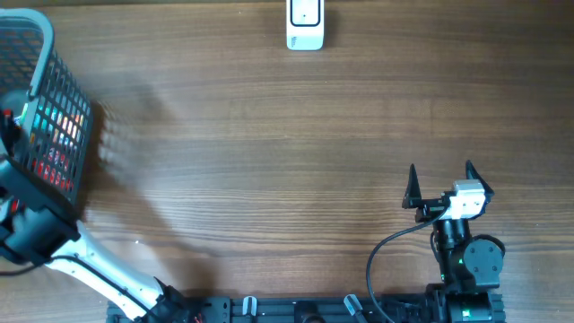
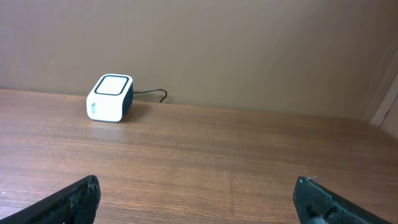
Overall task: Scan the item barcode
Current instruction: 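Grasp the yellow snack bag in the basket with the left gripper, then lift the yellow snack bag out and place it on the table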
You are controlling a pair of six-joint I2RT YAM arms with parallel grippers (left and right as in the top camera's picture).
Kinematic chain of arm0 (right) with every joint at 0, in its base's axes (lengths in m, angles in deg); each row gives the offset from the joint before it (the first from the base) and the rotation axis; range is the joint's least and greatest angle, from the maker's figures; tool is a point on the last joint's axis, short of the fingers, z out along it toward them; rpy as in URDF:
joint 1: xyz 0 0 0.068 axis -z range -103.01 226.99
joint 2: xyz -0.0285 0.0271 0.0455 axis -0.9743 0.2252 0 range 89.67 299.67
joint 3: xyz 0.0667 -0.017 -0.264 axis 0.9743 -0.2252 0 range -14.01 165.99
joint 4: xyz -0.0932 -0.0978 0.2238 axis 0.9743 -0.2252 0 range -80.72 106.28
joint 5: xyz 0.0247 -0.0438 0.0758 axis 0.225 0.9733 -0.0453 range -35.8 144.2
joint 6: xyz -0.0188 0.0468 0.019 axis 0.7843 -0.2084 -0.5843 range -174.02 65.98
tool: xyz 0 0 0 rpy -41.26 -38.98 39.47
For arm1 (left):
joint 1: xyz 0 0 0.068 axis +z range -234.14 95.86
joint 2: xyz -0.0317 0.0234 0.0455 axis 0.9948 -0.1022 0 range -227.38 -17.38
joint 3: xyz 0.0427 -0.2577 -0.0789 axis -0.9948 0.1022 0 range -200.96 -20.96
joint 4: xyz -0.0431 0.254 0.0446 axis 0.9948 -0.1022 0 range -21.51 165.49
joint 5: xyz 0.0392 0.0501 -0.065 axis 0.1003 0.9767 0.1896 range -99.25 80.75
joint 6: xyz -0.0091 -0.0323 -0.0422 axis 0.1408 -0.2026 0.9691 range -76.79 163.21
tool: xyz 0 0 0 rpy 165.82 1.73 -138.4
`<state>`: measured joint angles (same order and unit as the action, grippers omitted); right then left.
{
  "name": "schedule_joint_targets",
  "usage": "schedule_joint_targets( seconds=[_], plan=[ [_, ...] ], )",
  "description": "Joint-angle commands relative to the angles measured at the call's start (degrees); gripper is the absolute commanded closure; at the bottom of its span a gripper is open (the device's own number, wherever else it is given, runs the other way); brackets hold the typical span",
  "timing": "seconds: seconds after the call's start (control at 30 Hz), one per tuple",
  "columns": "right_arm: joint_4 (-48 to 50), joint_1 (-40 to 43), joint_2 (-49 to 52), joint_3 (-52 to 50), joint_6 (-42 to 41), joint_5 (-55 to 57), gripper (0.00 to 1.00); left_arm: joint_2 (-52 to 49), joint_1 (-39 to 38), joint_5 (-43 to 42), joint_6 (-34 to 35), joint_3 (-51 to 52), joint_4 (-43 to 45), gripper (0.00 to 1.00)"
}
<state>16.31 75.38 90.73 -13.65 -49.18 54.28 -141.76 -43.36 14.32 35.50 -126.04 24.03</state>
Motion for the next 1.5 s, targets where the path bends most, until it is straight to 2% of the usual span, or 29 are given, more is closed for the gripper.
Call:
schedule_joint_targets(
  seconds=[0.0, 0.07, 0.2, 0.3, 0.57, 0.7, 0.8, 0.93, 1.0, 1.17, 1.23, 1.33, 1.47],
  plan=[
    [0.31, 0.24, -0.26, -0.07, 0.61, -0.11, 0.00, 12.57, -1.68, -9.60, 2.45, 0.07, -0.37, 0.96],
    [0.31, 0.24, -0.26, -0.07, 0.61, -0.11, 0.00, 17.09, -1.68, -12.98, 2.43, 0.07, -0.50, 0.96],
    [0.31, 0.24, -0.26, -0.07, 0.61, -0.11, 0.00, 25.18, -1.68, -13.18, 2.43, 0.07, -0.61, 0.96],
    [0.31, 0.24, -0.26, -0.07, 0.61, -0.11, 0.00, 31.98, -1.68, -14.71, 5.84, 0.07, -0.02, 0.96],
    [0.31, 0.24, -0.26, -0.07, 0.61, -0.11, 0.00, 43.71, -4.96, -36.26, 13.35, 0.07, 0.22, 0.96],
    [0.31, 0.24, -0.26, -0.07, 0.61, -0.11, 0.00, 45.42, -12.28, -46.42, 13.33, 0.09, -5.03, 0.96],
    [0.31, 0.24, -0.26, -0.07, 0.59, -0.11, 0.00, 43.82, -20.52, -46.95, 13.31, 0.50, -10.43, 0.96],
    [0.31, 0.24, -0.26, -0.07, 0.61, -0.11, 0.00, 39.65, -30.95, -46.88, 13.00, 3.63, -11.80, 0.96],
    [0.31, 0.24, -0.26, -0.07, 0.61, -0.11, 0.01, 37.00, -34.93, -46.14, 12.66, 5.60, -11.21, 0.96],
    [0.31, 0.24, -0.26, -0.07, 0.59, -0.11, 0.00, 28.92, -42.01, -38.23, 12.72, 10.38, -7.74, 0.96],
    [0.31, 0.24, -0.26, -0.07, 0.61, -0.11, 0.00, 24.33, -44.59, -32.17, 13.07, 11.30, -6.88, 0.96],
    [0.31, 0.24, -0.26, -0.07, 0.59, -0.11, 0.00, 18.05, -48.04, -19.10, 17.18, 11.32, -6.36, 0.96],
    [0.31, 0.24, -0.26, -0.07, 0.59, -0.11, 0.00, 11.45, -51.84, -7.98, 20.06, 11.32, -5.07, 0.96]
  ],
)
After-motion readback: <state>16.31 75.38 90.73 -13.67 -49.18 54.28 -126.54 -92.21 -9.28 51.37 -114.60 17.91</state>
